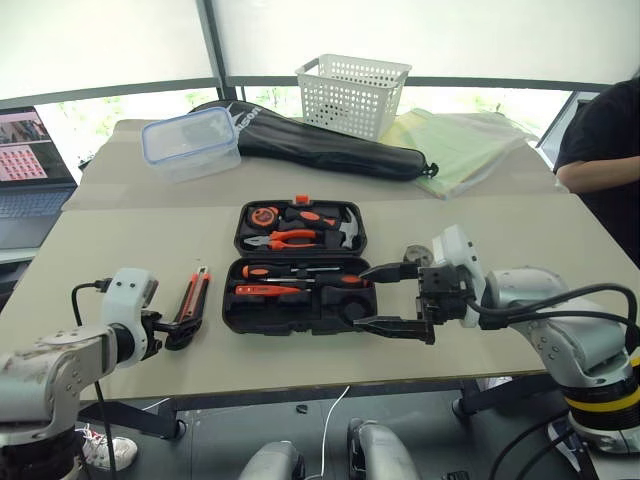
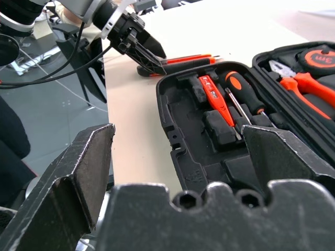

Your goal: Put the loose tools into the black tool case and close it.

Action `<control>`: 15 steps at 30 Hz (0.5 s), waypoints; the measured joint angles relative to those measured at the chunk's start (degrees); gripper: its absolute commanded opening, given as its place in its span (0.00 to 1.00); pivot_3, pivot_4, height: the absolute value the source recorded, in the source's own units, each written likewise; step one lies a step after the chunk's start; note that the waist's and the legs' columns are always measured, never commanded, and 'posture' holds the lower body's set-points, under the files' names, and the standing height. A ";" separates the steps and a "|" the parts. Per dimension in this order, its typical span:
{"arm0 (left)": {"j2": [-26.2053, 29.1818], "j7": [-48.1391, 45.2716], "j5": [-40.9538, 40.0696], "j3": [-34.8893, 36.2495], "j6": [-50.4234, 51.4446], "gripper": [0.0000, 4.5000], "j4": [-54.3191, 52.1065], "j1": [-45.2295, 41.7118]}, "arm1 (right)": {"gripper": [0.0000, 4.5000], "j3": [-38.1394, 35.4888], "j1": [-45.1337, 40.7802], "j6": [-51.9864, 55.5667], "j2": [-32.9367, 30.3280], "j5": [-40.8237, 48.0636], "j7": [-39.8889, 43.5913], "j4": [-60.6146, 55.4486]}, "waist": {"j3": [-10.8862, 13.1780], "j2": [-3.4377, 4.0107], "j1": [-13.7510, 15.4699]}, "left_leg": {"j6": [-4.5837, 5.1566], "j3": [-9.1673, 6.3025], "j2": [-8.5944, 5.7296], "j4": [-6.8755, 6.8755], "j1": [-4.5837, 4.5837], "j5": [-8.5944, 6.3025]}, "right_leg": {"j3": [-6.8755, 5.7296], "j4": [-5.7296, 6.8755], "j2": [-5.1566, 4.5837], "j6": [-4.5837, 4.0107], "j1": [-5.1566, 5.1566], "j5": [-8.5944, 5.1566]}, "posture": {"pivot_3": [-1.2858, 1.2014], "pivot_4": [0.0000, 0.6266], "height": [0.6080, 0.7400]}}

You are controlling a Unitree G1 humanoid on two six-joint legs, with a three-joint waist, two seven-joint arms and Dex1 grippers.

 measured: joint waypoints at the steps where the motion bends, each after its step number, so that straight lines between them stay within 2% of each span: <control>1: 0.36 0.23 0.50 -1.20 -0.60 0.99 0.27 -0.29 | 1.00 0.01 0.26 0.01 0.01 0.02 -0.25 -0.26 | 0.00 0.00 0.14 | -0.01 -0.04 0.00 -0.02 0.05 0.00 | 0.03 0.00 -0.03 -0.01 0.06 0.00 | 0.52 0.24 1.00; 2: 1.04 0.46 1.13 -3.07 -1.40 0.90 0.71 -0.64 | 1.00 -0.01 0.47 0.02 0.00 0.02 -0.59 -0.58 | 0.00 0.03 0.28 | -0.02 -0.04 0.00 -0.05 0.13 -0.01 | 0.06 0.01 -0.04 -0.01 0.15 -0.01 | 0.52 0.24 1.00; 4: 2.22 0.97 2.40 -6.09 -3.08 0.82 2.21 -1.60 | 1.00 -0.05 0.52 0.02 0.00 0.06 -0.91 -1.19 | -0.03 0.10 0.38 | -0.03 -0.05 0.00 -0.09 0.26 -0.01 | 0.08 0.03 -0.07 0.02 0.27 -0.03 | 0.52 0.24 1.00; 9: 4.01 -0.37 3.26 -8.56 -6.47 0.43 4.21 -2.02 | 1.00 -0.88 0.82 0.17 -0.12 0.15 -2.00 -1.43 | -0.03 0.11 0.31 | -0.04 -0.06 0.00 -0.09 0.29 0.00 | 0.09 0.09 -0.05 0.03 0.26 -0.04 | 0.52 0.24 1.00; 10: 4.50 -0.92 3.22 -8.56 -7.21 0.39 4.91 -2.09 | 1.00 -1.12 0.95 0.18 -0.23 0.16 -2.08 -1.51 | -0.04 0.11 0.28 | -0.05 -0.06 0.00 -0.10 0.29 0.01 | 0.09 0.09 -0.05 0.02 0.25 -0.05 | 0.52 0.24 1.00; 12: 5.66 -2.93 2.99 -8.46 -9.27 0.38 7.38 -2.50 | 1.00 -1.79 1.35 0.21 -0.69 0.16 -2.25 -1.62 | -0.03 0.11 0.23 | -0.06 -0.06 0.00 -0.11 0.29 0.02 | 0.07 0.10 -0.05 0.01 0.23 -0.05 | 0.52 0.24 1.00; 15: 9.00 -10.69 2.84 -8.38 -19.77 0.38 14.21 -3.53 | 1.00 -2.35 2.25 0.54 -1.46 0.48 -2.29 -2.52 | 0.02 0.03 0.16 | -0.11 -0.08 0.02 -0.11 0.19 0.05 | 0.03 0.07 -0.03 -0.02 0.13 -0.06 | 0.52 0.24 1.00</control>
